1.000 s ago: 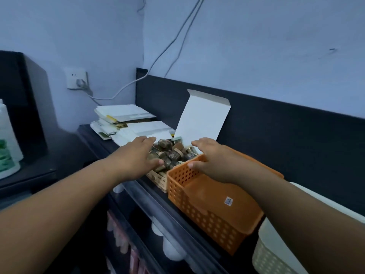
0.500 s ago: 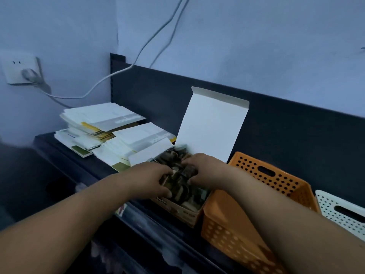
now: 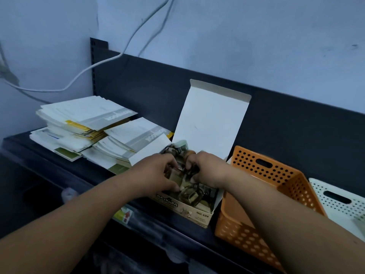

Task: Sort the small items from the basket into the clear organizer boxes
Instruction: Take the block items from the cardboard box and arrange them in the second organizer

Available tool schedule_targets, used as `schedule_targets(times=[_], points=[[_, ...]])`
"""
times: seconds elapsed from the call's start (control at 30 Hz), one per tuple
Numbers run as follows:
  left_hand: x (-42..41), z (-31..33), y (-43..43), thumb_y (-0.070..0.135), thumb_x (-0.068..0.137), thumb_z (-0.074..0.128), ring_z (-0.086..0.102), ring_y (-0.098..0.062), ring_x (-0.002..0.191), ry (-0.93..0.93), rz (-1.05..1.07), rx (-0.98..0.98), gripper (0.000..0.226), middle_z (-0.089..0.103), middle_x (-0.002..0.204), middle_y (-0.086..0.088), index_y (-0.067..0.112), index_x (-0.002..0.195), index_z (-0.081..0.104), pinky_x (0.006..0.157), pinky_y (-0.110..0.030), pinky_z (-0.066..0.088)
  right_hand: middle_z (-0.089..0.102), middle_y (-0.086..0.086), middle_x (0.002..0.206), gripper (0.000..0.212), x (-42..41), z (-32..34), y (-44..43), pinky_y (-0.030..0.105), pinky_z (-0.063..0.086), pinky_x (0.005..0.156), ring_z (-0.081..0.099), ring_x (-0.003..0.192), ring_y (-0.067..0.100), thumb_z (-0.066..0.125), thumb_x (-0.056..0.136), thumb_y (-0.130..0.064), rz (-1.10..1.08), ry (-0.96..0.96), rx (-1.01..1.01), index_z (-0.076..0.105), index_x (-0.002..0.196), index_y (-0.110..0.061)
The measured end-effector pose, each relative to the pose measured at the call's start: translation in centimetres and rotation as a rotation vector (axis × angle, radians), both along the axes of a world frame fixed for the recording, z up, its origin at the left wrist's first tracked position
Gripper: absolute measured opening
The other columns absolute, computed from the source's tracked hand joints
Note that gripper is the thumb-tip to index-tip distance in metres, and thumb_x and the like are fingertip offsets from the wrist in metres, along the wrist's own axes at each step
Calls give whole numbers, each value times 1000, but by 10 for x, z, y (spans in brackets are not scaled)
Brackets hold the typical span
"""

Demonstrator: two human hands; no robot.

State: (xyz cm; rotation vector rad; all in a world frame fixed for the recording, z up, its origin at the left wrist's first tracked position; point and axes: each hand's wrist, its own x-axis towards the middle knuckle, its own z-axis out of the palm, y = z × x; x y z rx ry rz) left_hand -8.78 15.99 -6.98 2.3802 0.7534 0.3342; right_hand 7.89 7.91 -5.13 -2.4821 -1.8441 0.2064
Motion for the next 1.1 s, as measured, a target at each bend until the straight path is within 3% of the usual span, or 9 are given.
schedule_targets(times=[0.13, 0.3, 0.43, 0.5, 0.63, 0.73, 0.87, 0.97, 1.1], points=[[-1, 0, 3, 36, 68, 82, 53, -4, 87, -64, 2, -33, 46, 52, 104, 11, 37, 104, 54, 72, -26, 48, 53, 3, 110, 28, -1, -1, -4, 31, 48, 77, 55, 95, 22, 67, 81, -13, -26, 38, 87, 55, 104, -23], [0, 10, 2, 23, 73, 80, 61, -10, 86, -196, 26, -142, 45, 58, 103, 9, 38, 107, 54, 68, -31, 55, 53, 0, 115, 42, -4, 17, -21, 29, 47, 82, 56, 102, 19, 63, 83, -9, -87, 174, 283, 53, 122, -22], [8, 25, -8, 12, 75, 75, 58, -3, 82, -317, 18, -164, 53, 56, 96, 13, 34, 118, 51, 64, -22, 48, 51, -3, 128, 56, -6, 31, -47, 25, 47, 83, 55, 104, 14, 66, 87, -13, -169, 291, 459, 43, 137, -25], [16, 33, -17, 9, 76, 71, 57, -5, 77, -362, -4, -176, 47, 59, 94, 10, 29, 114, 52, 63, -23, 46, 50, -3, 130, 59, -6, 37, -65, 20, 44, 83, 53, 103, 10, 68, 87, -19, -214, 281, 538, 42, 140, -24], [37, 45, -49, 11, 74, 70, 65, -20, 75, -446, -76, -288, 33, 66, 92, 2, 28, 99, 55, 74, -42, 56, 50, -1, 127, 57, -1, 47, -111, 5, 35, 78, 48, 100, 5, 70, 85, -24, -298, 201, 619, 47, 137, -20], [49, 53, -84, 11, 81, 70, 59, -26, 73, -482, -146, -330, 27, 64, 99, -13, 22, 103, 58, 68, -39, 52, 51, -3, 122, 51, 3, 48, -154, -3, 35, 70, 50, 94, 2, 71, 83, -24, -374, 182, 666, 53, 130, -25], [71, 62, -142, 8, 87, 63, 67, -24, 86, -466, -220, -388, 26, 65, 101, -7, 23, 108, 62, 77, -40, 58, 55, -2, 114, 41, 4, 45, -225, 0, 39, 70, 55, 89, -2, 74, 78, -18, -464, 298, 793, 57, 114, -30], [90, 62, -195, 12, 87, 62, 66, -15, 85, -435, -309, -399, 27, 65, 101, 0, 27, 110, 62, 69, -27, 56, 59, 0, 112, 38, 7, 37, -289, 9, 43, 70, 59, 87, 1, 74, 78, -16, -542, 381, 871, 57, 109, -32], [111, 58, -282, 12, 89, 60, 71, -17, 74, -383, -420, -497, 23, 66, 96, -3, 27, 105, 58, 62, -30, 55, 63, -1, 106, 42, 9, 28, -384, 21, 51, 79, 63, 86, 5, 75, 76, -17, -654, 435, 938, 55, 108, -36]])
